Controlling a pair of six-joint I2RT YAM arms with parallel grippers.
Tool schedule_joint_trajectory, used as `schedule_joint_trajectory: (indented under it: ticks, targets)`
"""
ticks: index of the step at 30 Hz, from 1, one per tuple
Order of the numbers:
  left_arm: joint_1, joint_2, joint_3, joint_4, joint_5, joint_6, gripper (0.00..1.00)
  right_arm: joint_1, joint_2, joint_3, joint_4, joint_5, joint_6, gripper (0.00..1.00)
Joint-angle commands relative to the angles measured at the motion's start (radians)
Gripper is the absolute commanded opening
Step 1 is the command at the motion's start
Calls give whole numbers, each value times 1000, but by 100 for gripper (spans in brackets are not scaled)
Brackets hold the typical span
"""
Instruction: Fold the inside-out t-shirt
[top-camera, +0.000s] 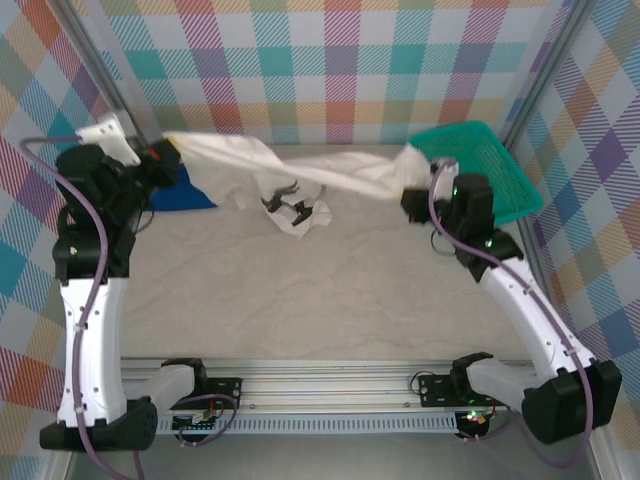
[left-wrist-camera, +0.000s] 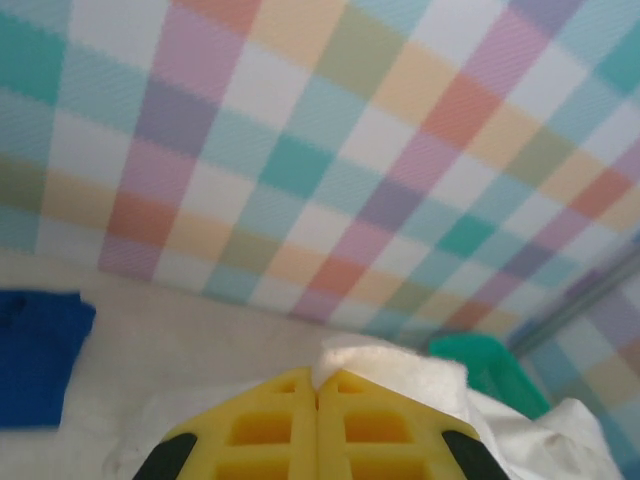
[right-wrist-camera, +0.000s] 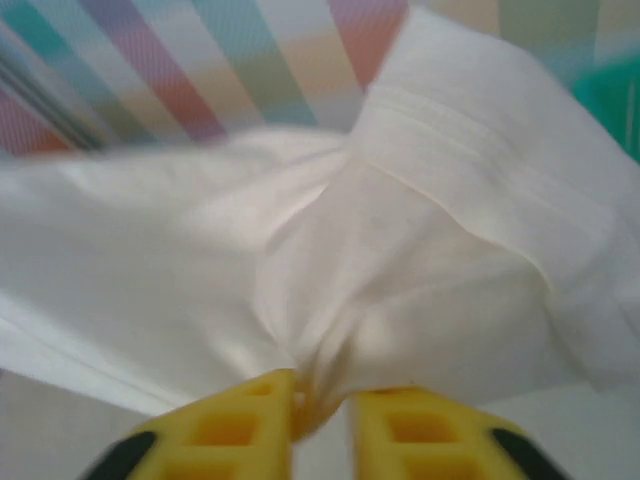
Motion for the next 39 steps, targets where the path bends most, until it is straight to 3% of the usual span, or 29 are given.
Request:
schedule_joint_trajectory:
  ticks: [1,5,8,11,18,24,31,34,39]
  targets:
    - [20,-39,-186,-131,117,80,0,32,-64,-239,-107,-38,166,37]
    - [20,-94,-395,-145,155,71,0,44,-118,-317,-150,-5,166,51]
    - [20,-107,-492,-108,169,35,0,42,-57,-280,-131,28,126,54]
    - [20,-107,-523,-81,169,22,0,59,92,-197,-154,71,64,54]
    - [20,-97,-518,-62,145,28,0,197,386,6,-248,328,-98,54]
    - [20,-94,-517,-56,137,30,0,287,523,54,-302,470,-120,52]
    - [20,-93,-511,-61,135,33,0,291,632,108,-322,526,-141,50]
    - [20,-94,-507,-62,128,36,0,287,645,123,-314,588,-167,40]
    - [20,-98,-495,-83,82,38,0,246,599,121,-297,611,-205,12]
